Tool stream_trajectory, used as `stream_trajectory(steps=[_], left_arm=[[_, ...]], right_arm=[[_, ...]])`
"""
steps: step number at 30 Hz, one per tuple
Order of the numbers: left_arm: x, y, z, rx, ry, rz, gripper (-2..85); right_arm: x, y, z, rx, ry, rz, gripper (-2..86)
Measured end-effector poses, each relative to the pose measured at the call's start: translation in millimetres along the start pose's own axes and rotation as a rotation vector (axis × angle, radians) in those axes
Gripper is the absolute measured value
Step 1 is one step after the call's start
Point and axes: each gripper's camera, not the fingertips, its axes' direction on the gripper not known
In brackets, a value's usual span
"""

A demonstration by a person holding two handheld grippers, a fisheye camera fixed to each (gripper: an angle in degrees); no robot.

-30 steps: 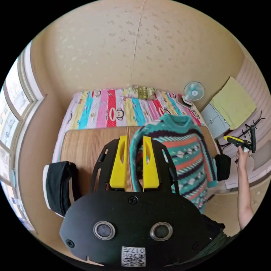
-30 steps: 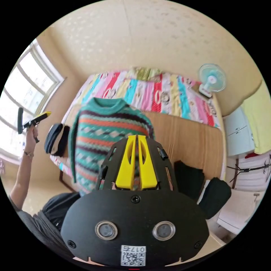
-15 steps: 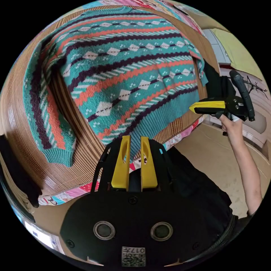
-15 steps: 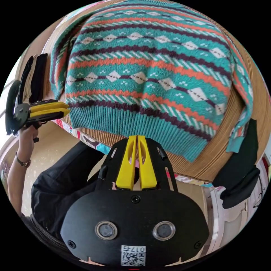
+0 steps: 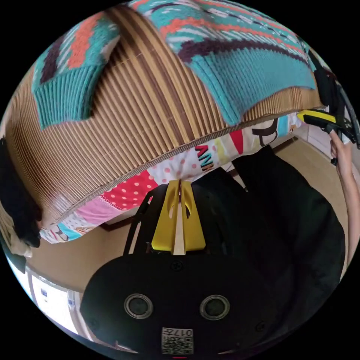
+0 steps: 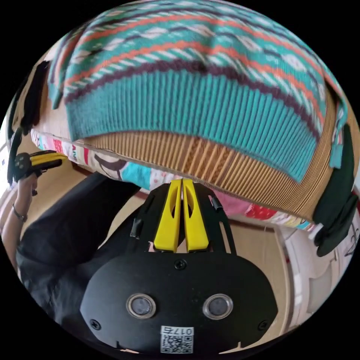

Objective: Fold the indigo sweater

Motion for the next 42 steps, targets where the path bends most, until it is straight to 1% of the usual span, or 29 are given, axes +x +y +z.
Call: stream_trajectory(steps=[1,2,3,4,5,7,9,10,11,13,14,15,17,19,21,23,24,25,26,27,29,31,32,34,36,39,40,41,42], left_arm=[[-18,14,-10,0.085,0.135,-0.027,-0.4],[-28,21,-15,0.127,0.194,-0.043,-0.1],[-48,32,-24,0.209,0.299,-0.089,0.5],[-69,41,-31,0.285,0.384,-0.148,3.7],[-79,45,-34,0.321,0.42,-0.183,5.3],[-120,54,-40,0.45,0.539,-0.362,11.6],[-146,58,-39,0.53,0.636,-0.503,13.5],[-159,58,-36,0.572,0.698,-0.581,13.9],[-164,57,-35,0.588,0.724,-0.61,14.3],[-177,47,-29,0.642,0.808,-0.634,14.8],[-179,42,-27,0.641,0.828,-0.624,14.7],[-183,35,-23,0.604,0.823,-0.644,11.9],[-189,32,-19,0.523,0.753,-0.703,7.8],[-202,31,-11,0.488,0.802,-0.655,5.0],[-213,42,-5,0.503,0.857,-0.645,3.9],[-227,66,-8,0.608,0.858,-0.675,3.0],[-236,84,-15,0.695,0.865,-0.675,1.8],[-245,106,-24,0.795,0.88,-0.682,0.8],[-249,117,-29,0.846,0.887,-0.687,0.4],[-255,138,-43,0.949,0.894,-0.688,-0.1],[-260,163,-70,1.095,0.888,-0.664,-0.6],[-254,179,-120,1.27,0.859,-0.543,-0.8],[-250,179,-133,1.3,0.85,-0.505,-0.8],[-223,166,-189,1.389,0.819,-0.314,-0.8],[-191,145,-229,1.407,0.788,-0.175,-0.8],[-118,98,-282,1.389,0.718,0.087,-0.6],[-84,75,-294,1.35,0.678,0.183,-0.3],[-67,63,-298,1.32,0.663,0.223,-0.2],[-35,36,-299,1.247,0.646,0.297,0.3]], right_arm=[[-4,8,-23,0.093,0.042,-0.05,0.5],[-3,13,-49,0.177,0.08,-0.079,0.6],[-2,13,-60,0.203,0.092,-0.084,0.6],[5,10,-81,0.23,0.098,-0.083,0.6],[14,4,-98,0.241,0.081,-0.078,0.5],[30,-8,-113,0.244,0.032,-0.061,0.5],[45,-22,-113,0.196,-0.028,-0.024,0.5],[53,-33,-102,0.119,-0.085,0.008,0.5],[59,-38,-90,0.056,-0.118,0.079,0.4],[65,-25,-99,0.102,-0.095,0.172,0.4],[64,-14,-107,0.128,-0.057,0.221,0.4],[62,-9,-110,0.134,-0.033,0.236,0.4],[41,6,-119,0.1,0.075,0.171,0.4],[23,17,-123,0.048,0.125,0.066,0.4],[13,29,-129,0.011,0.102,0.017,0.4],[14,48,-141,-0.007,-0.049,0.027,0.4],[16,52,-144,-0.015,-0.111,0.031,0.3],[21,60,-150,-0.034,-0.253,0.026,0.3],[26,67,-156,-0.061,-0.417,-0.013,0.3],[28,71,-158,-0.073,-0.488,-0.031,0.3],[43,88,-170,-0.105,-0.744,-0.151,0.3],[67,105,-180,-0.092,-0.902,-0.181,0.4],[89,116,-189,-0.075,-0.982,-0.18,0.4],[128,133,-201,-0.045,-1.09,-0.141,0.5],[174,153,-216,0.027,-1.202,-0.084,0.5],[250,194,-247,0.232,-1.373,0.019,0.6],[279,213,-256,0.325,-1.438,0.073,0.6],[307,233,-263,0.418,-1.503,0.132,0.7],[320,242,-265,0.465,-1.534,0.164,0.7]])
